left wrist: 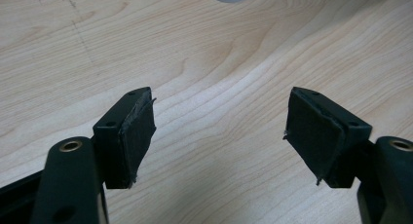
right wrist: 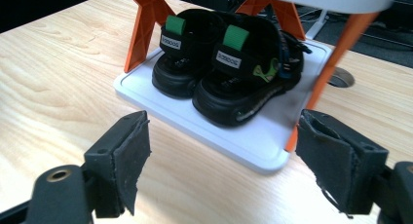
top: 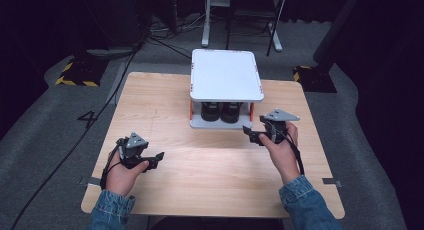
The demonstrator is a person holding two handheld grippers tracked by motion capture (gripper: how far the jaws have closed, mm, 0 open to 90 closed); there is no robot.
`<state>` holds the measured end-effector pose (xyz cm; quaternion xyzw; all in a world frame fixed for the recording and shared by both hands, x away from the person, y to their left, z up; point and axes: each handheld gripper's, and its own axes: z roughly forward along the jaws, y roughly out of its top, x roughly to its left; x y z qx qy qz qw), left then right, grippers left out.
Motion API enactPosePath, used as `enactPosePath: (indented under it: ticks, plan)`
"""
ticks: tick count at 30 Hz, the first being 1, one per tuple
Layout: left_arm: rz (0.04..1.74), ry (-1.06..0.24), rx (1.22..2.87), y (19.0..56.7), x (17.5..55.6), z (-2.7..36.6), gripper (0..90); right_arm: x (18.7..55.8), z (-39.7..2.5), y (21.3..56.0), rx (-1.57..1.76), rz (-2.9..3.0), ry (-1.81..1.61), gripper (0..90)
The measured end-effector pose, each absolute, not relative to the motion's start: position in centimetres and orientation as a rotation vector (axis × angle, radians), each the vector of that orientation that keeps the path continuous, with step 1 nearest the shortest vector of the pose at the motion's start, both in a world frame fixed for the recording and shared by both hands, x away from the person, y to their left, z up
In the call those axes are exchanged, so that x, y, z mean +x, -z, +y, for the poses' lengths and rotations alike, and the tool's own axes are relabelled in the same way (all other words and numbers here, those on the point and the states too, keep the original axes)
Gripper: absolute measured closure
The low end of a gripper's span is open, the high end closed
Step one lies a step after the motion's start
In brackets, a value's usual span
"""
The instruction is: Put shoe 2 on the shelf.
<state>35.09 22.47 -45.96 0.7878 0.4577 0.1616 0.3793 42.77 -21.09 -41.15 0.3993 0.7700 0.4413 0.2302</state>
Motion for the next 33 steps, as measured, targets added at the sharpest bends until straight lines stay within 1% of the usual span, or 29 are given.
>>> enactPosePath:
  ticks: [1, 2, 7, 9, 10, 11, 12, 13, 15, 17, 24, 28, 29, 33]
  plan:
    - [1.169, -0.413, 2.012, 46.0, 35.1, 22.5, 26.7, 42.8, -21.1, 41.1, 1.098, 2.118, -1.214, 20.8]
    - [1.174, -0.409, 2.011, 45.9, 35.0, 22.6, 26.7, 42.1, -22.1, 40.6, 1.104, 2.116, -1.224, 20.9]
    - [1.182, -0.432, 2.016, 45.6, 34.8, 23.3, 26.3, 40.7, -24.2, 39.9, 1.128, 2.104, -1.227, 20.8]
    - [1.190, -0.437, 2.011, 45.5, 34.7, 23.5, 25.7, 40.1, -25.1, 39.7, 1.143, 2.095, -1.229, 20.7]
    - [1.192, -0.439, 2.010, 45.5, 34.7, 23.7, 25.1, 39.5, -26.2, 39.7, 1.150, 2.105, -1.214, 20.0]
    - [1.203, -0.430, 2.007, 45.4, 34.7, 23.8, 25.1, 39.5, -26.2, 39.7, 1.150, 2.105, -1.214, 20.0]
    - [1.210, -0.432, 2.005, 45.4, 34.7, 24.1, 24.2, 38.9, -27.2, 39.8, 1.177, 2.101, -1.208, 18.9]
    - [1.210, -0.432, 2.005, 45.4, 34.7, 24.1, 23.7, 38.9, -27.2, 39.8, 1.177, 2.101, -1.208, 18.9]
    - [1.220, -0.439, 2.006, 45.3, 34.7, 24.5, 22.2, 38.1, -28.9, 40.2, 1.207, 2.091, -1.216, 16.9]
    - [1.221, -0.434, 2.013, 45.3, 34.8, 24.8, 20.3, 37.7, -30.1, 40.6, 1.229, 2.081, -1.208, 16.9]
    - [1.233, -0.436, 2.029, 45.9, 35.3, 25.6, 18.9, 36.9, -33.1, 42.4, 1.288, 2.120, -1.169, 16.7]
    - [1.251, -0.419, 2.045, 46.4, 35.6, 25.6, 19.0, 36.9, -33.6, 43.7, 1.276, 2.249, -1.109, 16.3]
    - [1.251, -0.420, 2.069, 46.6, 35.8, 25.5, 18.7, 36.9, -33.6, 43.8, 1.276, 2.264, -1.098, 16.3]
    - [1.257, -0.397, 2.100, 47.1, 36.1, 25.3, 17.6, 37.3, -33.5, 45.4, 1.337, 2.305, -1.018, 16.4]
